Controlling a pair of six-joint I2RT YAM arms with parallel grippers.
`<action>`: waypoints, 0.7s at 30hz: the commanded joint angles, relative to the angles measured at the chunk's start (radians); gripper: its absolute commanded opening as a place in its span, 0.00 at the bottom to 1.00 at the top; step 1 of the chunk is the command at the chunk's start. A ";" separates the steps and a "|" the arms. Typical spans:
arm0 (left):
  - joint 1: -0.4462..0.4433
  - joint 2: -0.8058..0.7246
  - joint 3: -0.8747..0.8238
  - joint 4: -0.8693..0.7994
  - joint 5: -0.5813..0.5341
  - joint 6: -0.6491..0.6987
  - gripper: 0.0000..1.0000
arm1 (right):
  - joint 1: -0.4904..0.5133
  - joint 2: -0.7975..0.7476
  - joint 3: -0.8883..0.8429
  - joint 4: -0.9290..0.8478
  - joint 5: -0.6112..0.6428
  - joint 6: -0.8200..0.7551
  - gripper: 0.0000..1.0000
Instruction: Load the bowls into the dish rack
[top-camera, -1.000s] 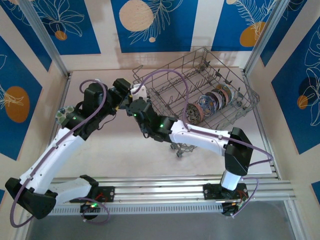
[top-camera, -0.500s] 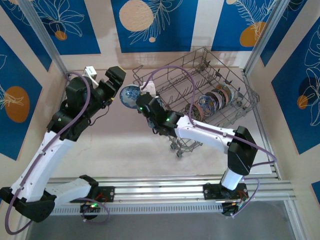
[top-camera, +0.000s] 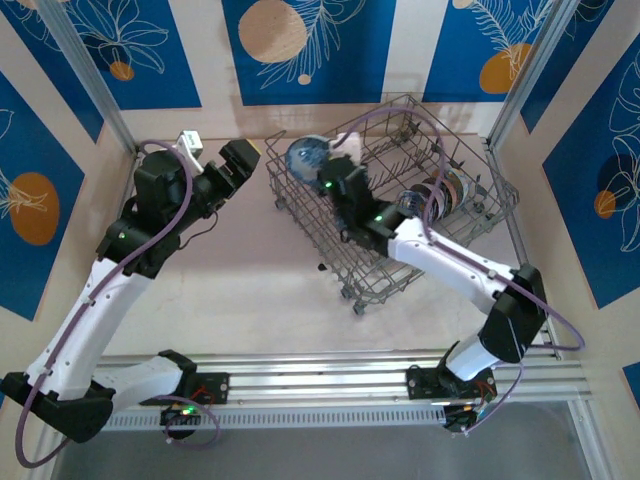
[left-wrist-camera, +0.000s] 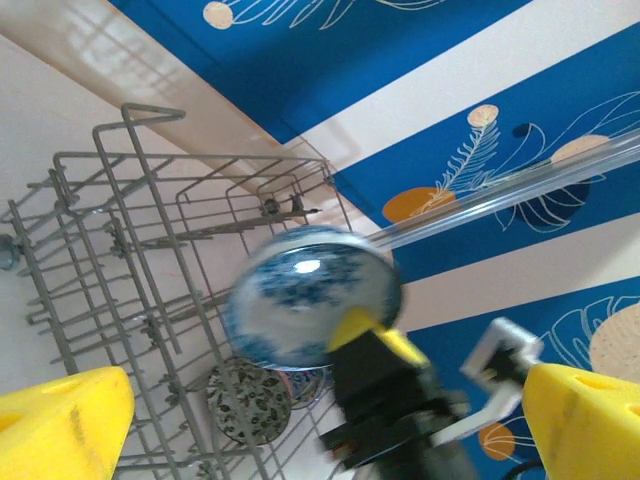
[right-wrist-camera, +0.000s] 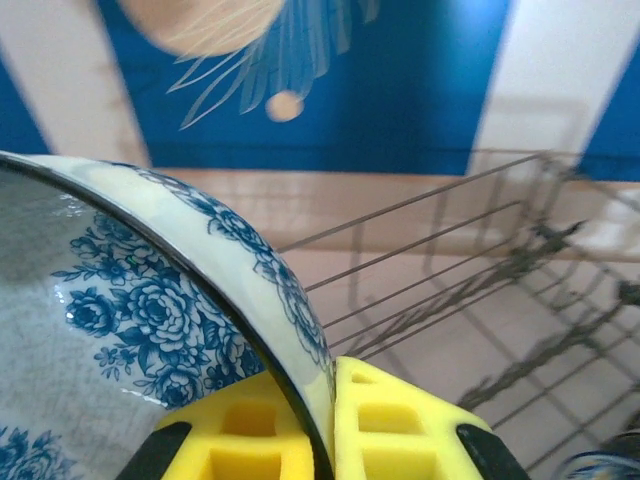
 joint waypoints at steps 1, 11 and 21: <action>0.021 -0.028 -0.019 -0.048 0.041 0.105 0.99 | -0.089 -0.059 -0.004 0.041 0.035 -0.049 0.00; 0.055 0.043 -0.155 -0.015 0.146 0.222 0.99 | -0.313 0.046 0.042 0.109 0.057 -0.278 0.00; 0.149 0.109 -0.277 0.046 0.264 0.289 0.99 | -0.398 0.268 0.130 0.345 0.077 -0.601 0.00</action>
